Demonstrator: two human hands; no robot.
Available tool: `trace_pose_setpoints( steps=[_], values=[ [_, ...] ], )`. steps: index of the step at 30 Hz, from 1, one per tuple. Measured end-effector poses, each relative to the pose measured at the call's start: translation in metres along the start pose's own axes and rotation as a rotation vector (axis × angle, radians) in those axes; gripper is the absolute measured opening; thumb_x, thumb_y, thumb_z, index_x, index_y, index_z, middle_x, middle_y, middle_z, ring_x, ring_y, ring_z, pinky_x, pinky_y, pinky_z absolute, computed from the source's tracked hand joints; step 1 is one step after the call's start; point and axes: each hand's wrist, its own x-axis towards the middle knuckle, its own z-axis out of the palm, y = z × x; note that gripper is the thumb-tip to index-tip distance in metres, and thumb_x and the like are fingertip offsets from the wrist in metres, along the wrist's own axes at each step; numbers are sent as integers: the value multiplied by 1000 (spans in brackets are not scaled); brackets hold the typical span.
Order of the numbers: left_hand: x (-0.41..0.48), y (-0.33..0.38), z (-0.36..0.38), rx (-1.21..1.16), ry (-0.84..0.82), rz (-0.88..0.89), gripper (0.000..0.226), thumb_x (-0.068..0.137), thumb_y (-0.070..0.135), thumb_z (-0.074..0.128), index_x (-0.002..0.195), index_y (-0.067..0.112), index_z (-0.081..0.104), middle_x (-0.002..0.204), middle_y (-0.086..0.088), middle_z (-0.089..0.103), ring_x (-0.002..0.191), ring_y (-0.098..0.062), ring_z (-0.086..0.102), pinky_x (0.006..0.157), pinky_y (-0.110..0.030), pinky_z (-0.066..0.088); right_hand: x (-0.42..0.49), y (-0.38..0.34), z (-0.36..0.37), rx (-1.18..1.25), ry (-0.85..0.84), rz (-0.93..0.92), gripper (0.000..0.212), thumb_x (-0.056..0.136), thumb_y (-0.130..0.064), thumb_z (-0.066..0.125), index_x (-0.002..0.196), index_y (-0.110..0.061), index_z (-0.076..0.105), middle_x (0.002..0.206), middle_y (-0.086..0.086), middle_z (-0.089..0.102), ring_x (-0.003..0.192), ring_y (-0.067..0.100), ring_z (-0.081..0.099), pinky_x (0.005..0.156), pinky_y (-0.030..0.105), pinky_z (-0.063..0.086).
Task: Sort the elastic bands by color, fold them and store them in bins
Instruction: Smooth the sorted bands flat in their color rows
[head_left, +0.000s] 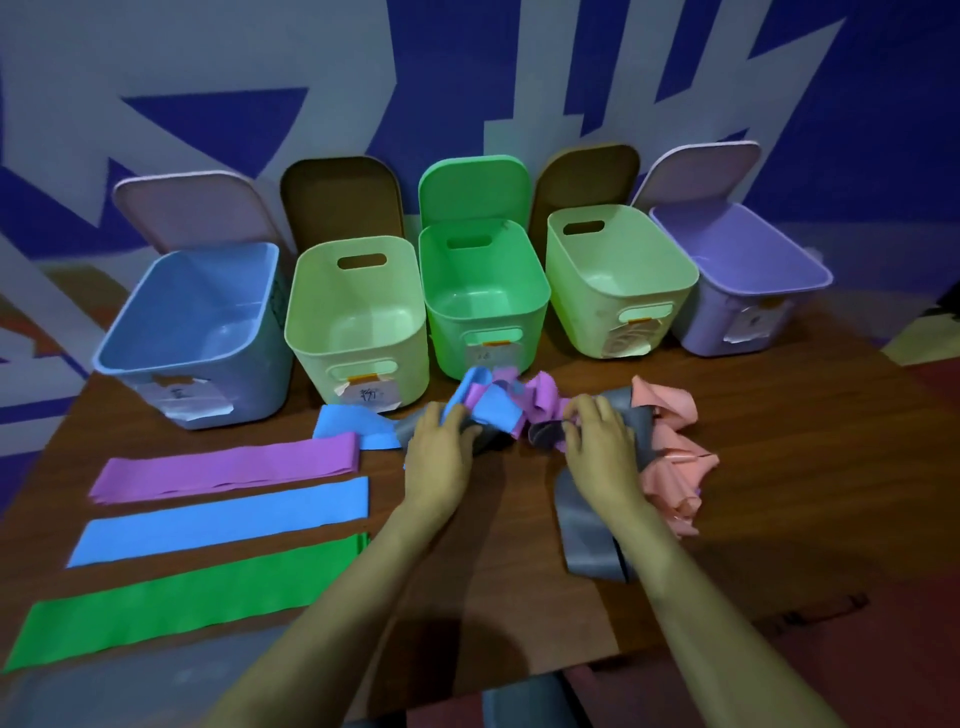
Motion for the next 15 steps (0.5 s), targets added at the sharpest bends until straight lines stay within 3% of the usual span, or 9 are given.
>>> trace_pose_setpoints(
  steps=[2,4,6,8,10,12,15],
  values=[
    [0,3,-10,-179,122,-26,20,92,20,57,105,6,58,106,-15,48,100,-33,50,82,-38,42,3,-4,-6,96,92,-44,8,83,-1,59,88,-7,58,89,12,56,83,34,55,69,40,43],
    [1,6,-23,-313,202,-20,19,89,13,60,106,6,59,104,-12,47,100,-28,49,87,-34,39,8,-8,-9,108,126,-32,10,82,-1,60,88,-9,59,91,11,56,85,33,55,72,41,43],
    [2,9,-38,-385,264,32,17,85,5,61,102,7,60,103,-8,47,100,-24,49,88,-33,39,13,-11,-9,43,102,12,17,82,-2,59,95,-11,62,100,12,57,100,34,53,83,43,42],
    [1,12,-51,-416,293,86,16,84,-1,60,97,8,60,103,-4,48,98,-19,48,86,-29,39,16,-19,-12,121,47,6,27,85,-3,55,109,-12,62,114,10,55,115,29,47,95,34,35],
    [-2,13,-61,-411,261,125,19,83,-2,61,97,10,61,104,-3,48,95,-16,48,82,-24,38,16,-37,-22,432,-25,-33,28,93,-8,50,120,-14,58,121,4,54,116,18,47,93,15,31],
    [-6,12,-63,-383,187,164,22,81,-2,63,99,9,63,103,-6,49,92,-15,48,79,-18,35,15,-57,-32,740,-192,-15,31,96,-19,51,127,-18,52,119,-6,54,109,7,52,86,7,37],
    [-15,12,-61,-386,111,232,27,78,-6,63,99,10,64,105,-6,52,96,-10,48,83,-8,34,15,-70,-30,755,-437,0,48,85,-16,67,129,-21,47,105,-11,57,97,9,61,85,22,50]
  ],
)
